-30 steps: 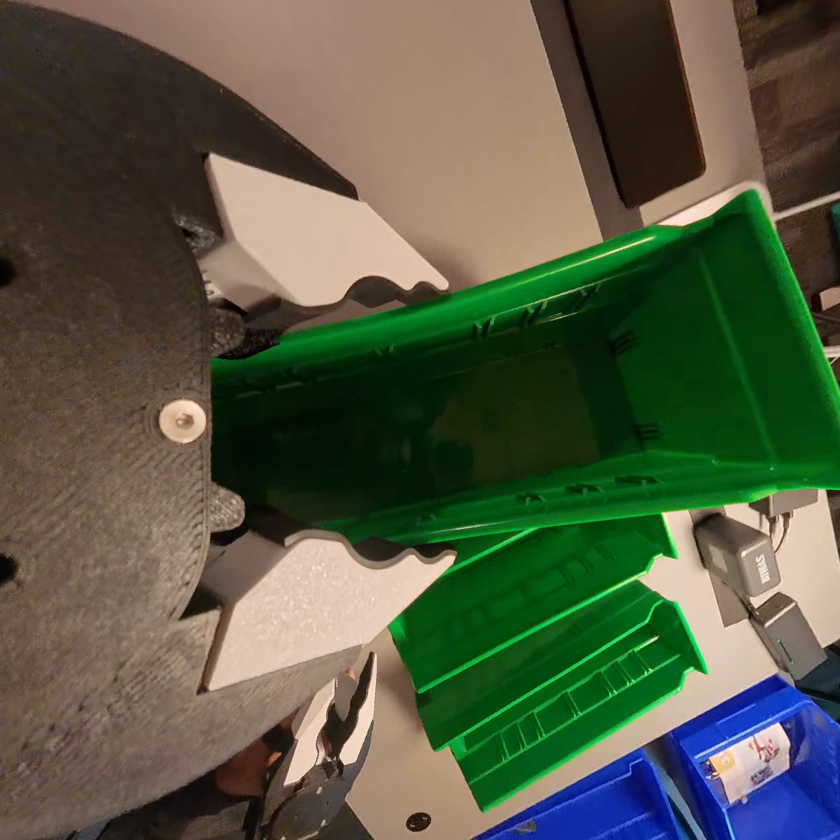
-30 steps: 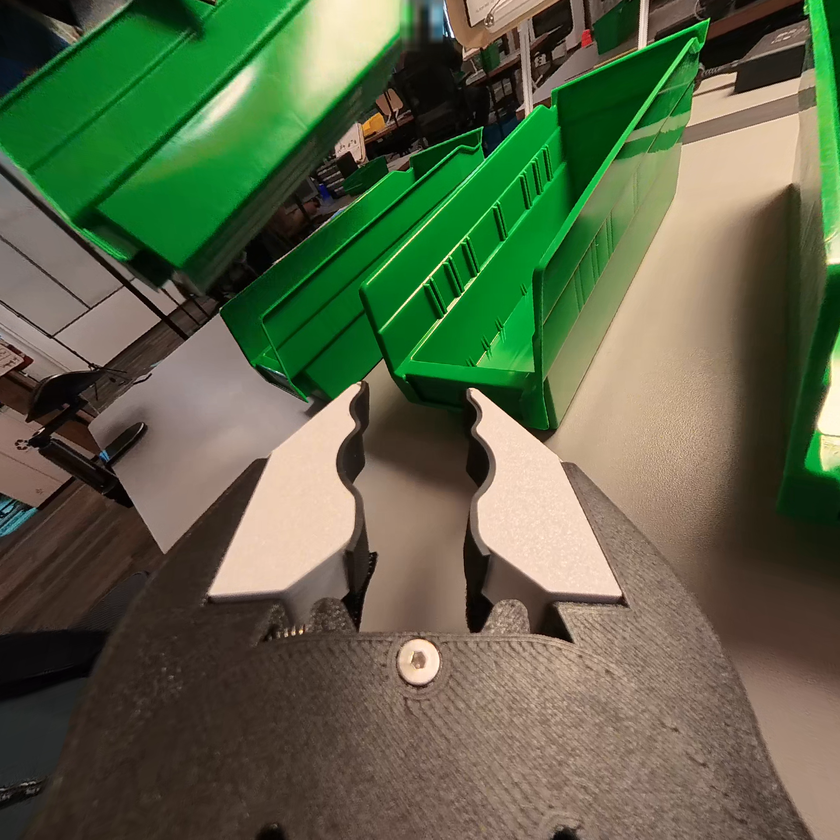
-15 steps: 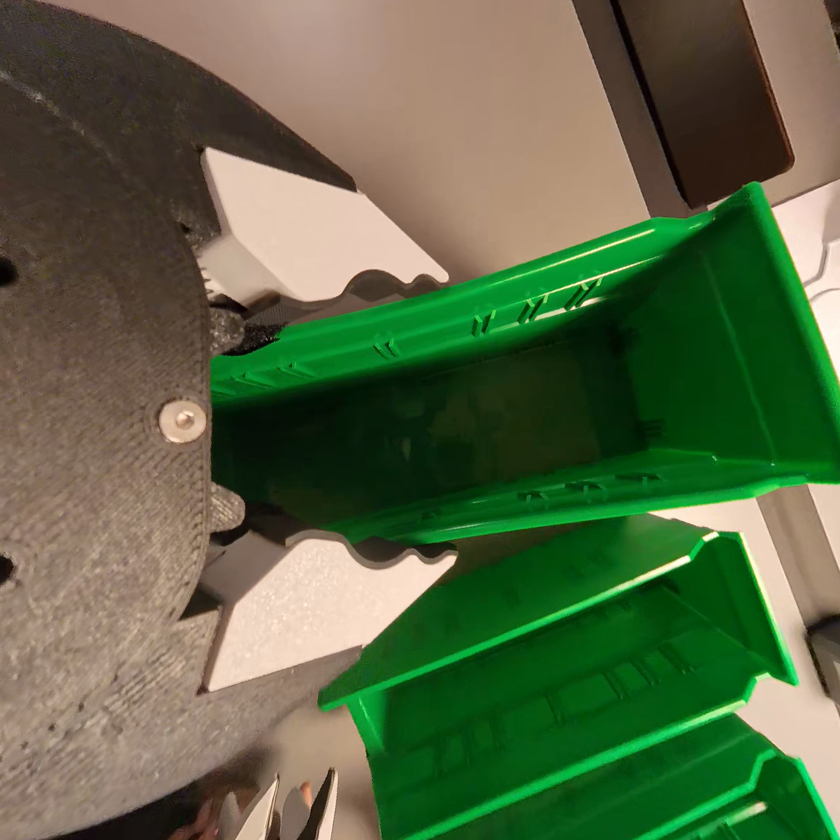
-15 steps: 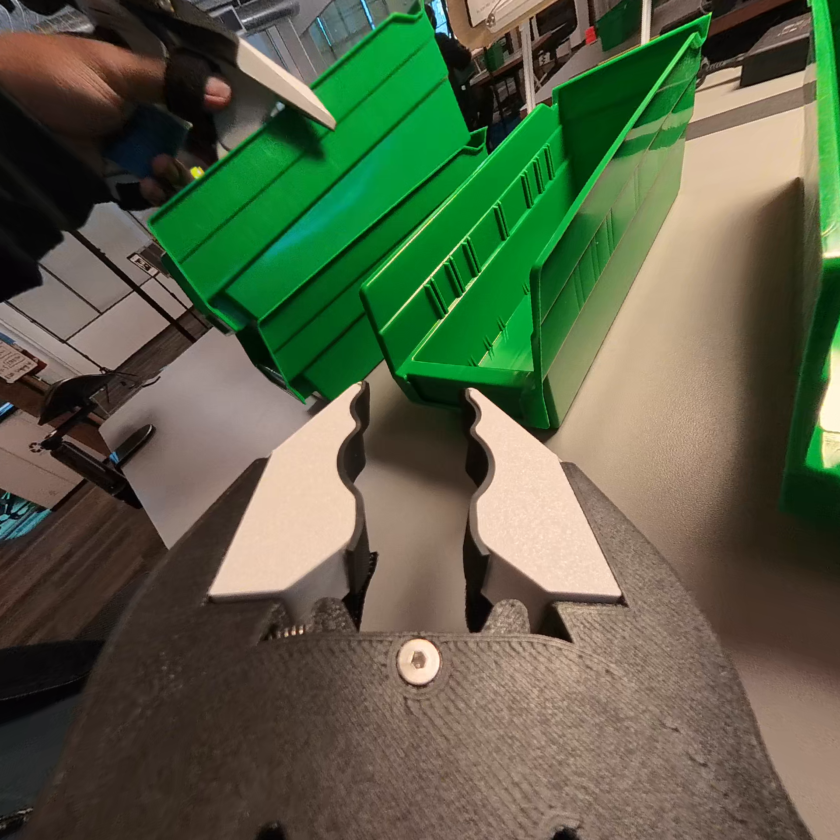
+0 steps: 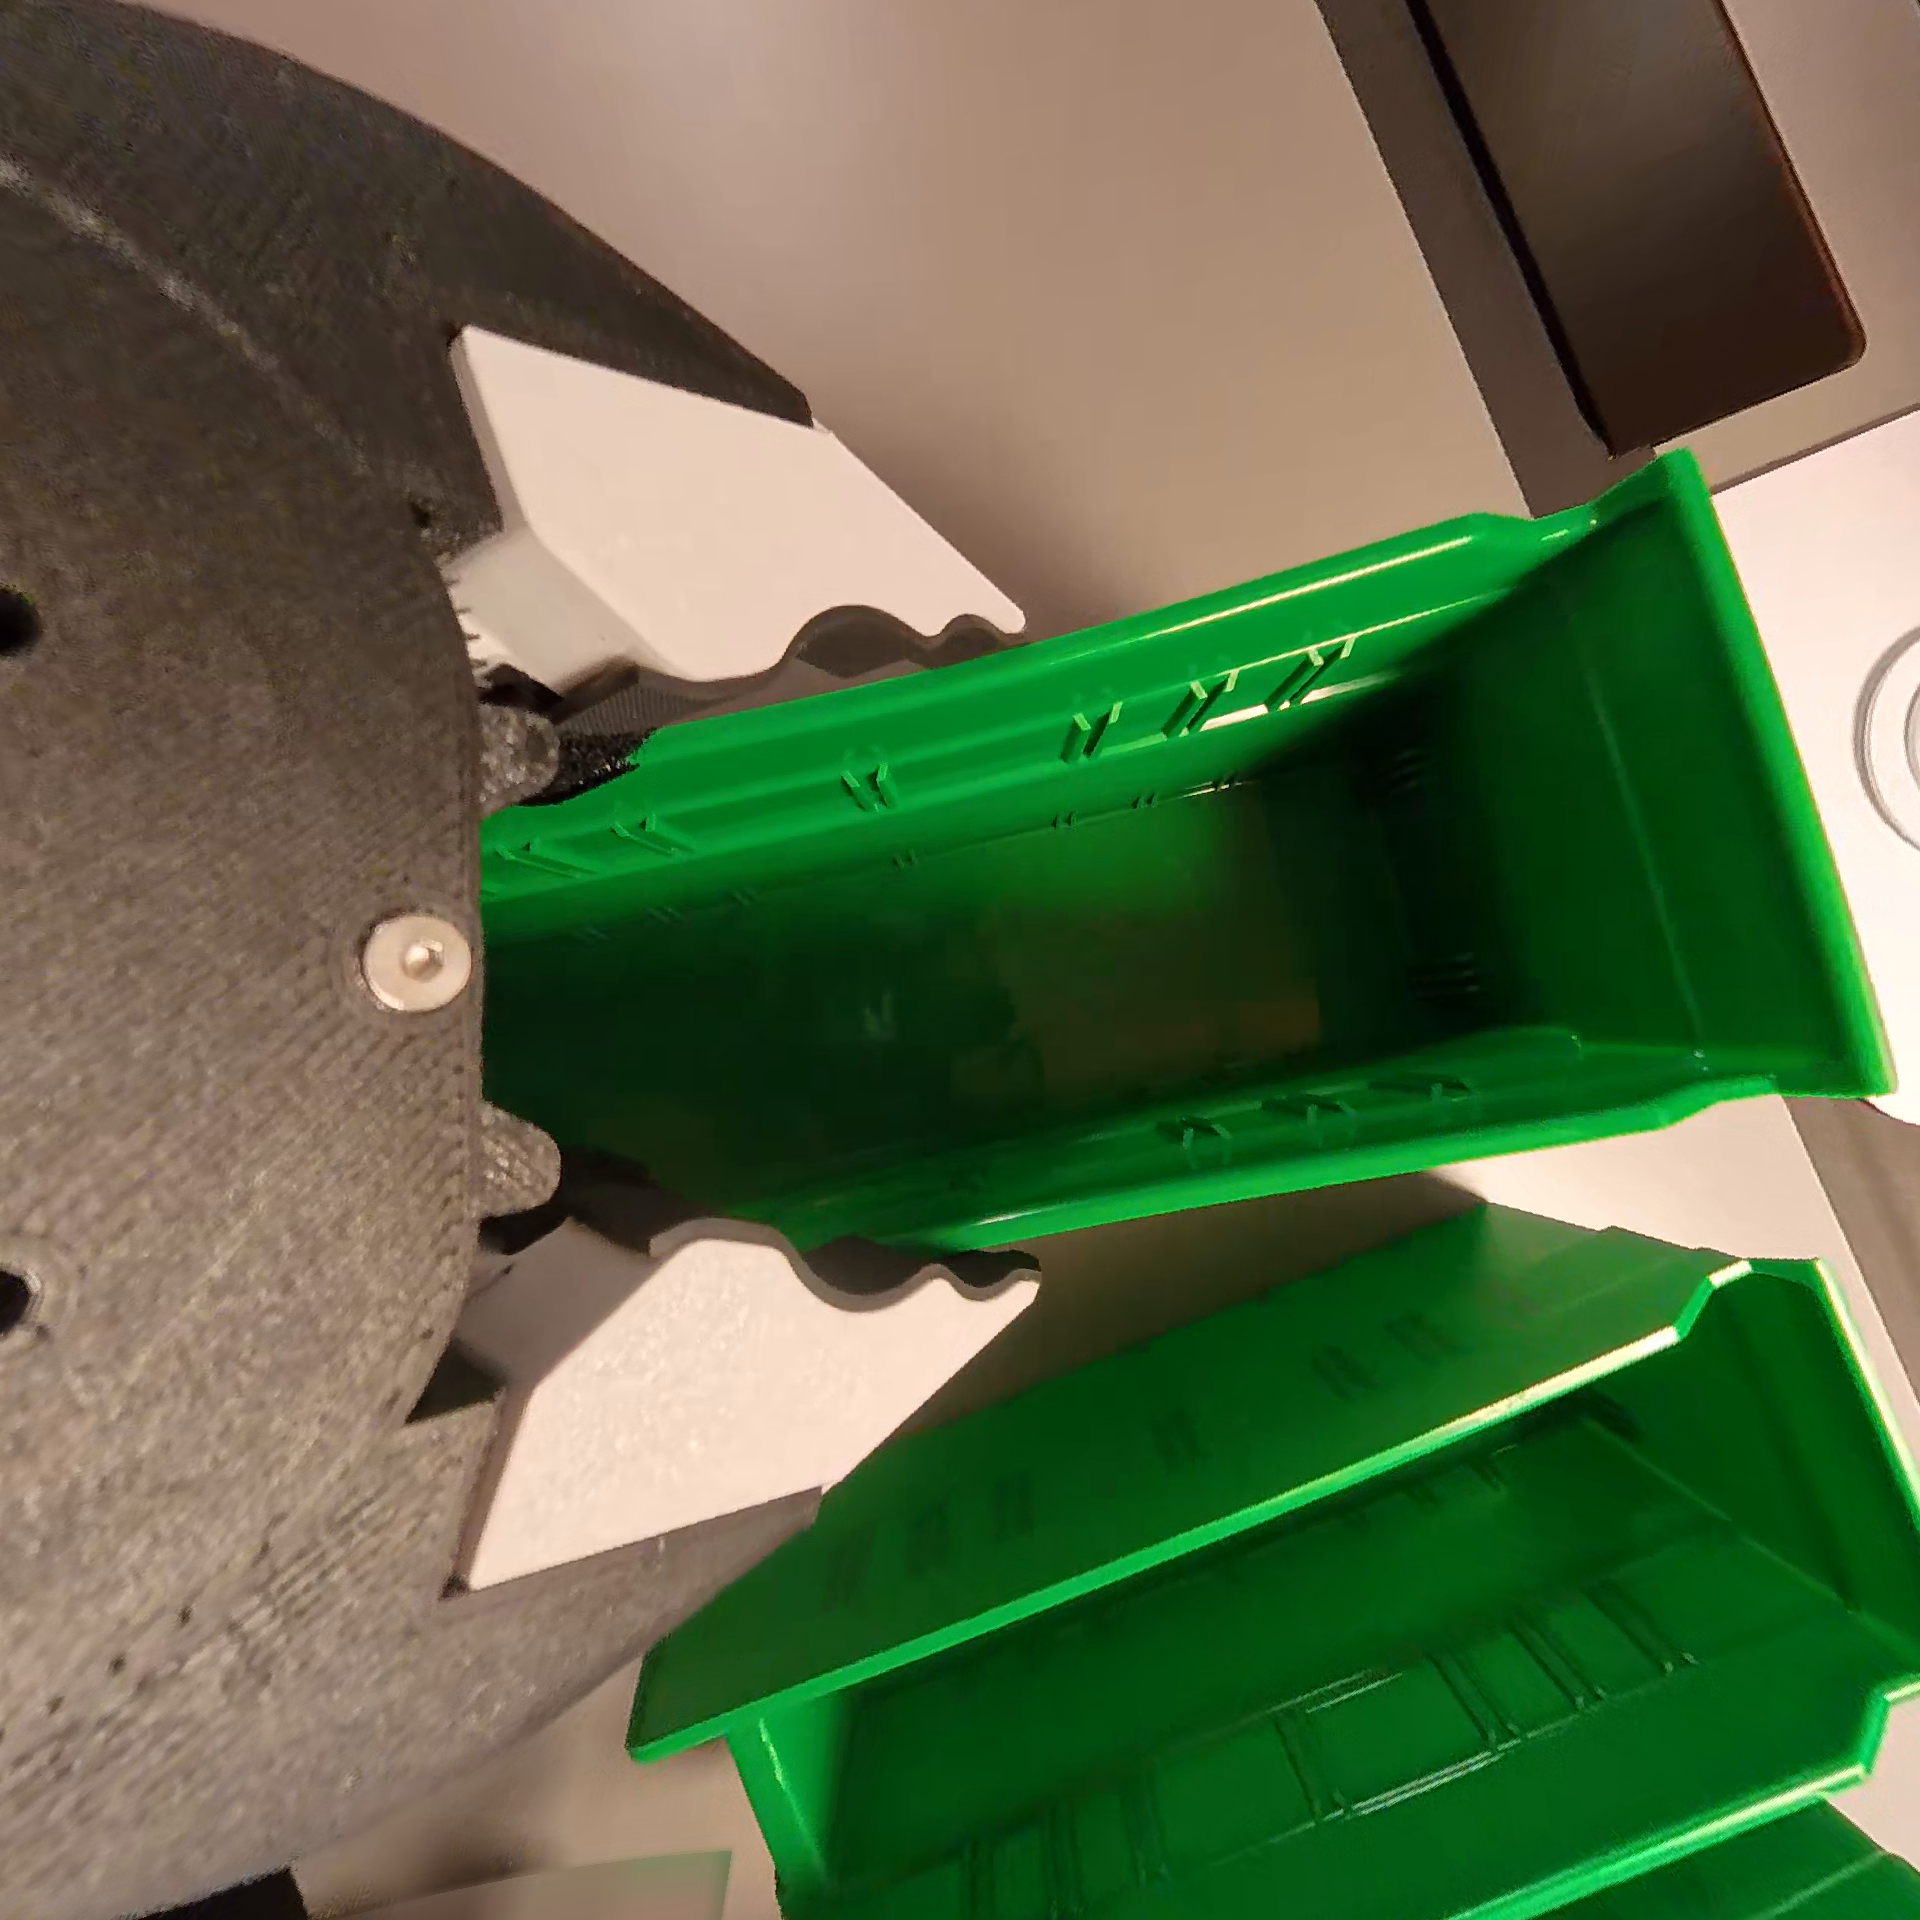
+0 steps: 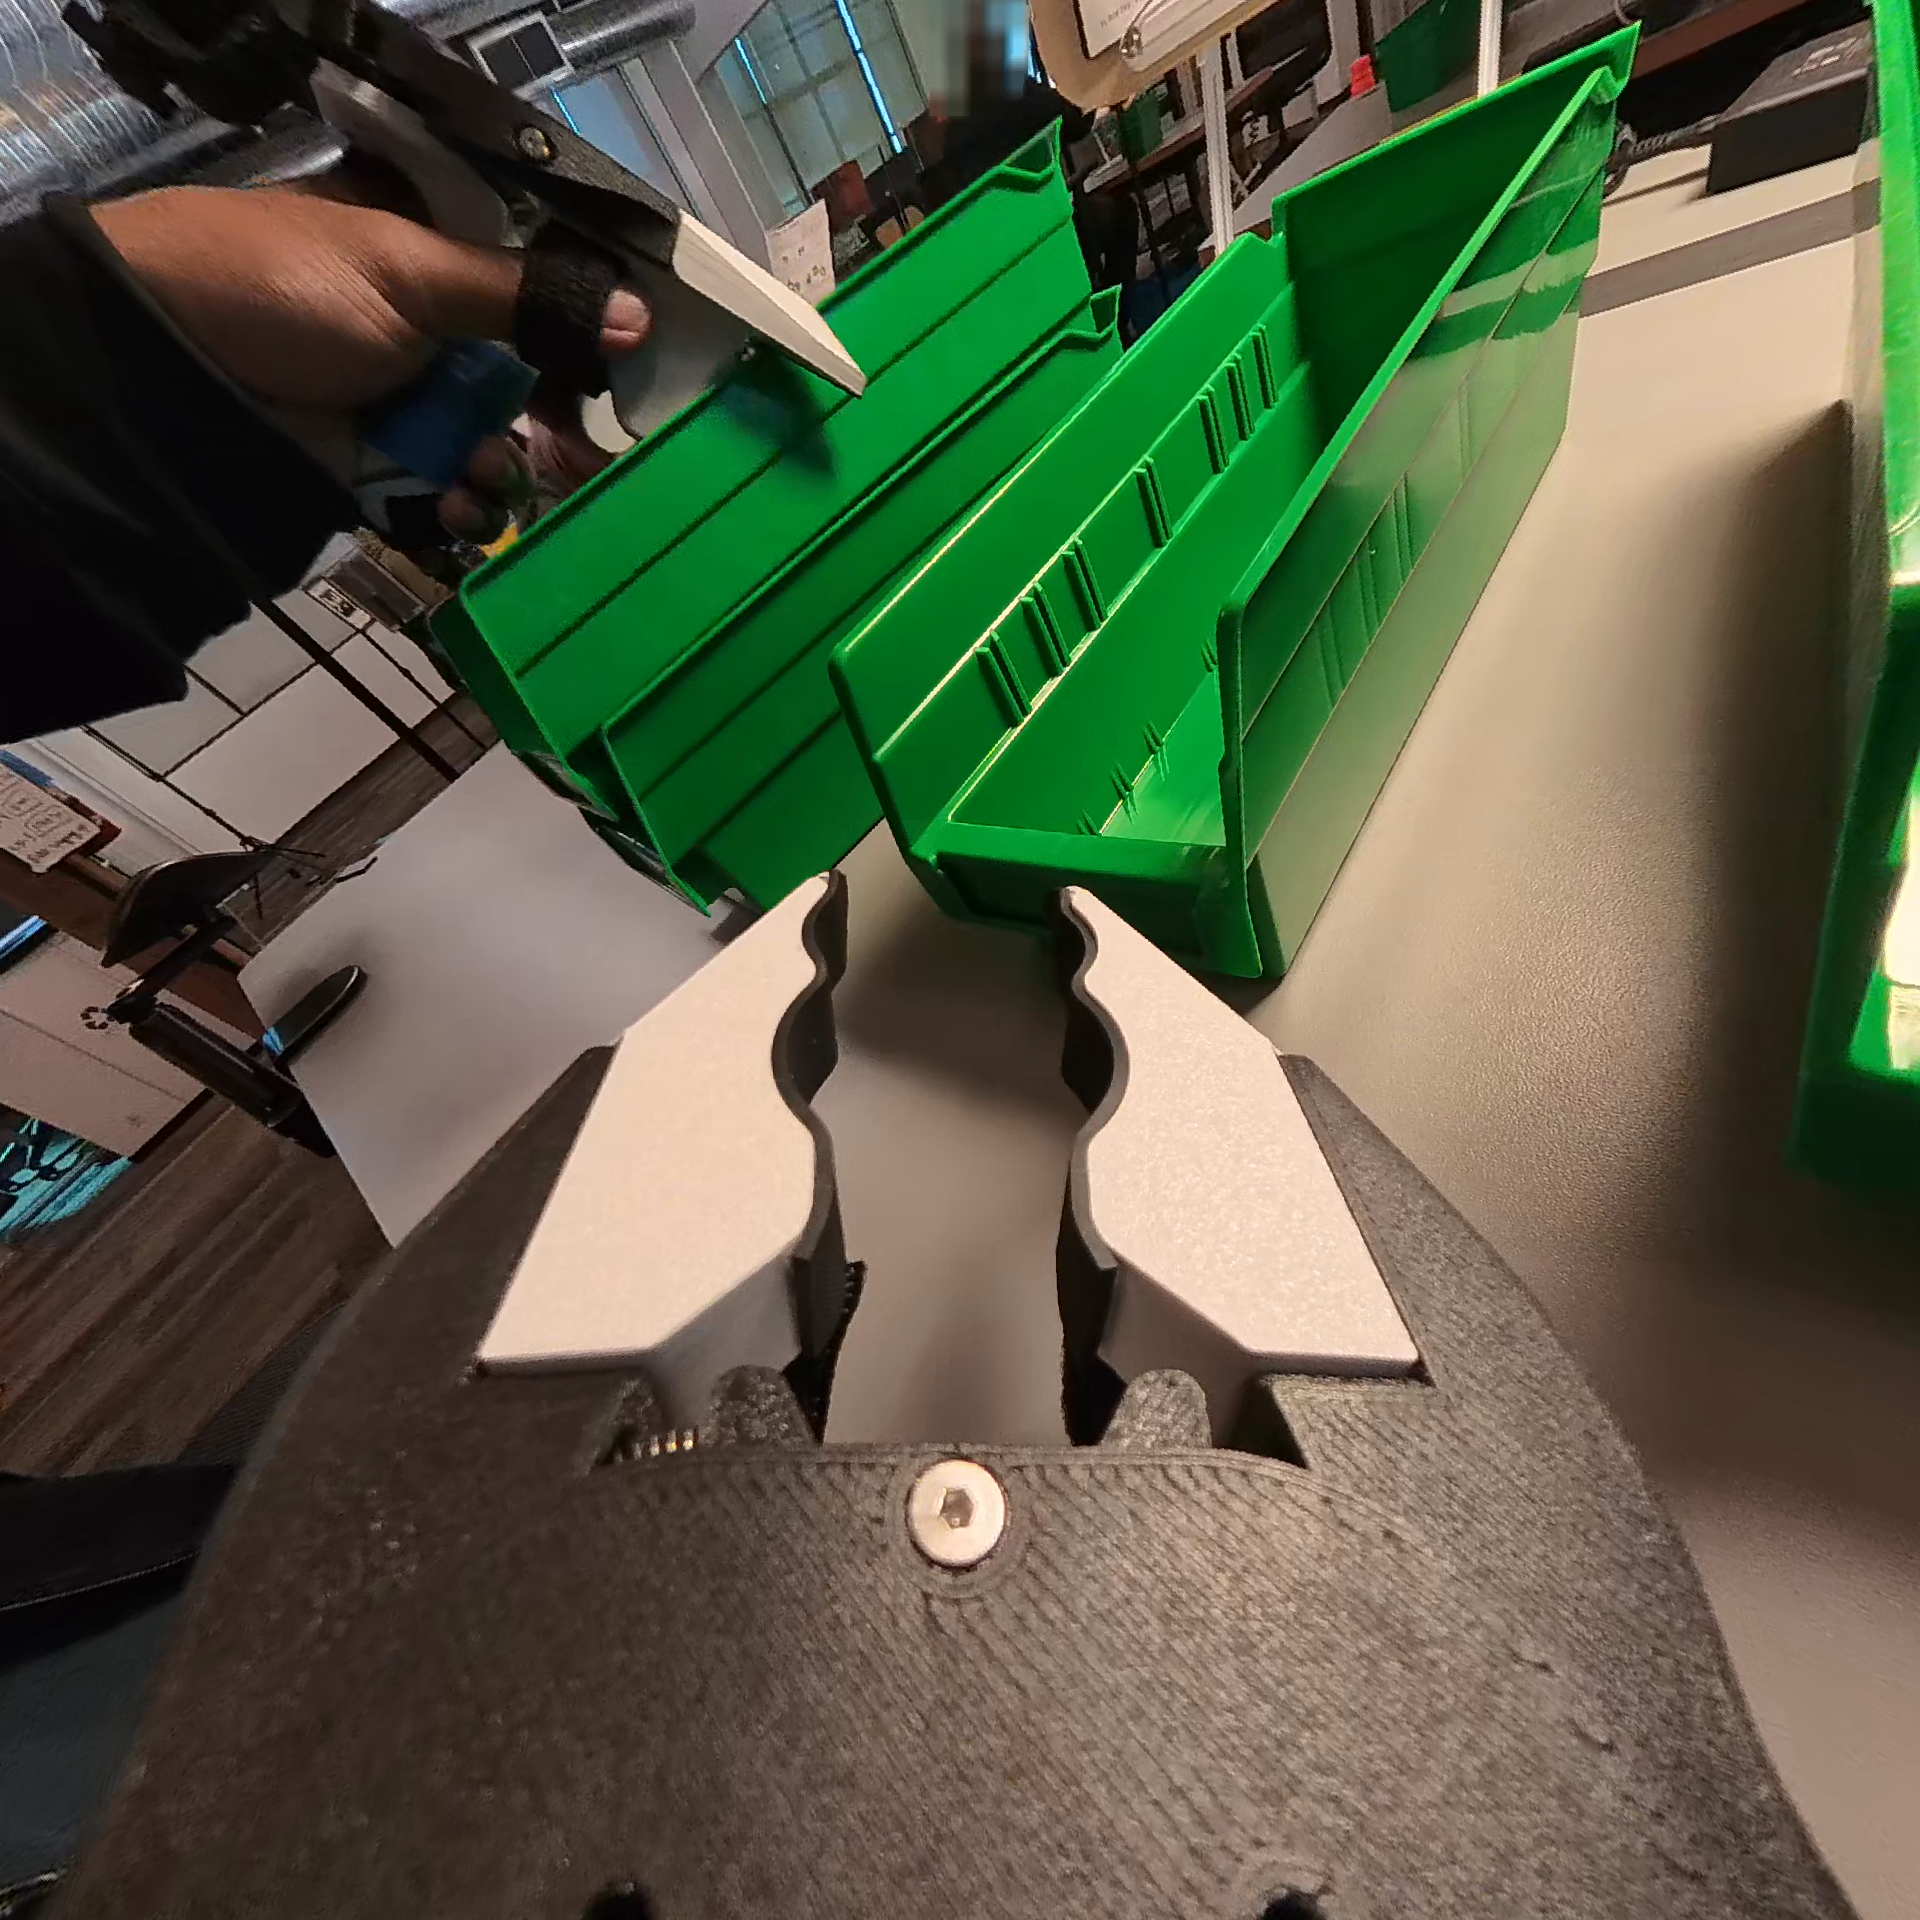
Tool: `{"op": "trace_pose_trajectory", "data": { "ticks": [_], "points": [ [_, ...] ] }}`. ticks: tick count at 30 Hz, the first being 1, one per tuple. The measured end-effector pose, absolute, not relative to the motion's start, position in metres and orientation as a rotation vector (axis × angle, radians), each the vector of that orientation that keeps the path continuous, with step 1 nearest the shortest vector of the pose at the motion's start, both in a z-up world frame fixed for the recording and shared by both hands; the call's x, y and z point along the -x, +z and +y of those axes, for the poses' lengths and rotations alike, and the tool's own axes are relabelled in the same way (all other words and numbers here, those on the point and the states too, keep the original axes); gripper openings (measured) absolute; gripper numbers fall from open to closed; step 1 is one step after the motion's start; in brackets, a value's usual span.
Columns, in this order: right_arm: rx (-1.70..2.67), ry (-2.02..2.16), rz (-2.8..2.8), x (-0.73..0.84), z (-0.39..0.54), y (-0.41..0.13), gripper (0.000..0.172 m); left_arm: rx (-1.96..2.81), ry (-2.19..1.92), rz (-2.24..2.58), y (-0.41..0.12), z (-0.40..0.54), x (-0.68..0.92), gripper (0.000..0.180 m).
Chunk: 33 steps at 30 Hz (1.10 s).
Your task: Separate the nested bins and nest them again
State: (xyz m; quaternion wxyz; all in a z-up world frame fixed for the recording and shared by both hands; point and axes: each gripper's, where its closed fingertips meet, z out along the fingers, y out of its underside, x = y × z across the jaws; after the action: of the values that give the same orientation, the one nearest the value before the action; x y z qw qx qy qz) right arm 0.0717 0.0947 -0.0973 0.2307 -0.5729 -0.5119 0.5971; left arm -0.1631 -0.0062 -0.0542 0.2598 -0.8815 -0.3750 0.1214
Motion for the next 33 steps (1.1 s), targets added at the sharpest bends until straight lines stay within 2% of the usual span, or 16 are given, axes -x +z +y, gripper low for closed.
{"op": "trace_pose_trajectory", "data": {
  "ticks": [21, 28, 33],
  "points": [
    [1.574, 1.639, -1.409, -0.072, 0.094, -0.097, 0.038, 2.308, 0.376, -1.043, -0.073, 0.002, 0.167, 0.125],
    [1.574, 1.64, -1.41, -0.072, 0.094, -0.097, 0.038, 2.17, 0.205, -0.861, -0.014, 0.002, 0.142, 0.126],
    [1.575, 1.644, -1.407, -0.072, 0.094, -0.097, 0.038, 2.074, 0.228, -0.725, 0.018, -0.056, 0.126, 0.119]
  ]
}}
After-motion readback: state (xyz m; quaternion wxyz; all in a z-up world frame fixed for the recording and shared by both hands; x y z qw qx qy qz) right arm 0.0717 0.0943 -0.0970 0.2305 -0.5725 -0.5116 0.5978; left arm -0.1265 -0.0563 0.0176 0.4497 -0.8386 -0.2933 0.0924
